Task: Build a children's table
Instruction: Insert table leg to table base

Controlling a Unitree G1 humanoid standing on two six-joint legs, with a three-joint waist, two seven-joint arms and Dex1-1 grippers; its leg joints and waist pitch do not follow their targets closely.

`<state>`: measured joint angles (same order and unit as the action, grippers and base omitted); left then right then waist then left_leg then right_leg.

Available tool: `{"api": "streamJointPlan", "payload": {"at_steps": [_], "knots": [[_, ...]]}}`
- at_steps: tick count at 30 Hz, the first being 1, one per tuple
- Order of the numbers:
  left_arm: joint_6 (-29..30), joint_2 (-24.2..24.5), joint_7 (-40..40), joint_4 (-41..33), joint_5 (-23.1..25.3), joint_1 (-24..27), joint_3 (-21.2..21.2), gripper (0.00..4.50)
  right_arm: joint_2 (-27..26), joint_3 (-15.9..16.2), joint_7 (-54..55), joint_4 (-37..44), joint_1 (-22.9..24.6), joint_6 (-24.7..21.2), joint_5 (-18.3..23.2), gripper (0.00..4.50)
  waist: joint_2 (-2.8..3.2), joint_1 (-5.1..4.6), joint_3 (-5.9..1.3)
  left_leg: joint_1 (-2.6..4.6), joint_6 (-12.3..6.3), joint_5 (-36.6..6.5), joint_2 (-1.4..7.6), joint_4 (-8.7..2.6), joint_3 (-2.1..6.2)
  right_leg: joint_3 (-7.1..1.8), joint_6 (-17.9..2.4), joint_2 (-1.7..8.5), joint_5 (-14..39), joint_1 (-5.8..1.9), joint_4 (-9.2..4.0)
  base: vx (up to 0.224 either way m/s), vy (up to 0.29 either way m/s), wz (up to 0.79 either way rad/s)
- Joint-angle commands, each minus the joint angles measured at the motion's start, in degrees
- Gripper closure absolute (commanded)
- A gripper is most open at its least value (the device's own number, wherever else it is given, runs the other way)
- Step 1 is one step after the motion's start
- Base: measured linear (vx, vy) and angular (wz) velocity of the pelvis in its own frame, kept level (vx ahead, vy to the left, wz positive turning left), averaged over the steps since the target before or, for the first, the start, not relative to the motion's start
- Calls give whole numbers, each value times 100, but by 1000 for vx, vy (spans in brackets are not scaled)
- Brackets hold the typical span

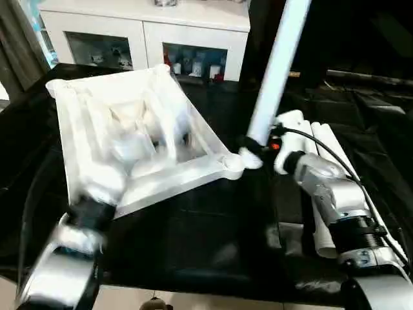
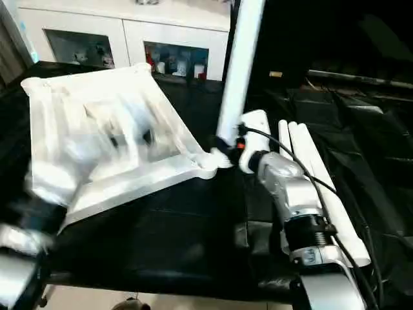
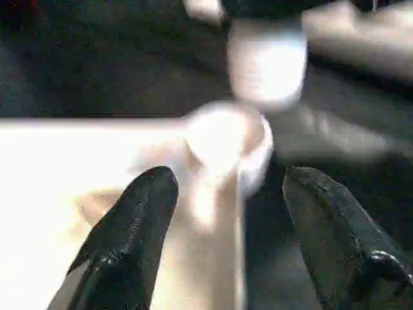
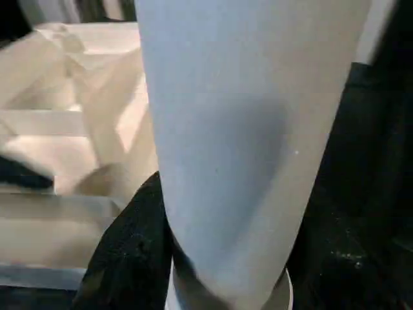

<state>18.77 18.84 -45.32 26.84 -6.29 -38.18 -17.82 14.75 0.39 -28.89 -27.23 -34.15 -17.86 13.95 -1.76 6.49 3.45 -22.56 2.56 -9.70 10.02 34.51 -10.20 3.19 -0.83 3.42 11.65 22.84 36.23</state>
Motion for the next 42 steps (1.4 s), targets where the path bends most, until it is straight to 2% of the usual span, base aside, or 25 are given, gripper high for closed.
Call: {"api": "streamJointPlan", "payload": {"at_steps": [1, 2, 4, 7, 8, 13, 23, 39, 42], "knots": [[96, -55, 94, 77, 95, -198, -24, 141, 49, -94, 37, 42, -76, 83, -20, 259, 63, -6, -485, 157, 6, -393, 277, -341, 94, -280, -1316, 482, -689, -347, -292, 0, 0, 0], [172, -123, 76, 268, 118, -241, -20, 141, 48, -94, 34, 66, -56, 96, -27, 259, 92, 6, -478, 157, -8, -510, 284, -346, 102, -277, -1355, 504, -526, -352, -305, 0, 0, 0], [83, -124, -27, 520, 290, -283, -124, 141, 47, -74, -9, 132, -12, 94, -14, 259, 74, -2, -460, 167, -6, -701, 286, -357, 100, -277, -1322, 499, -188, -346, -354, 0, 0, 0], [49, -140, 16, 754, 398, -341, -146, 169, 39, -65, -18, 177, 27, 95, 0, 259, 122, -21, -452, 178, 84, -896, 299, -375, 118, -274, -1282, 505, 153, -339, -381, 0, 0, 0], [79, -153, 78, 884, 439, -389, -149, 175, 32, -64, -20, 193, 48, 95, 4, 259, 110, -29, -448, 176, 91, -928, 297, -377, 114, -277, -1270, 500, 186, -338, -392, 0, 0, 0], [258, -173, 104, 1129, 480, -506, -166, 212, 7, -66, -56, 286, 131, 67, -11, 259, 147, -2, -453, 177, 56, -866, 308, -372, 124, -276, -1353, 512, 72, -331, -375, 0, 0, 0], [287, -279, -118, 1314, 477, -598, -53, 295, 10, -50, -114, 319, 166, 58, -14, 259, 134, 1, -456, 167, -15, -834, 307, -370, 124, -273, -1433, 519, -70, -345, -371, 0, 0, 0], [293, -262, -342, 1335, 568, -520, -71, 409, -10, 20, -258, 356, 167, 30, -42, 259, 122, -4, -442, 172, -16, -917, 314, -383, 121, -278, -1403, 528, 151, -331, -397, 0, 0, 0], [253, -251, -436, 1327, 563, -505, -87, 430, 12, 55, -384, 385, 175, -20, -10, 259, 134, -1, -441, 177, -12, -943, 321, -385, 123, -280, -1393, 532, 229, -324, -406, 0, 0, 0]]}}
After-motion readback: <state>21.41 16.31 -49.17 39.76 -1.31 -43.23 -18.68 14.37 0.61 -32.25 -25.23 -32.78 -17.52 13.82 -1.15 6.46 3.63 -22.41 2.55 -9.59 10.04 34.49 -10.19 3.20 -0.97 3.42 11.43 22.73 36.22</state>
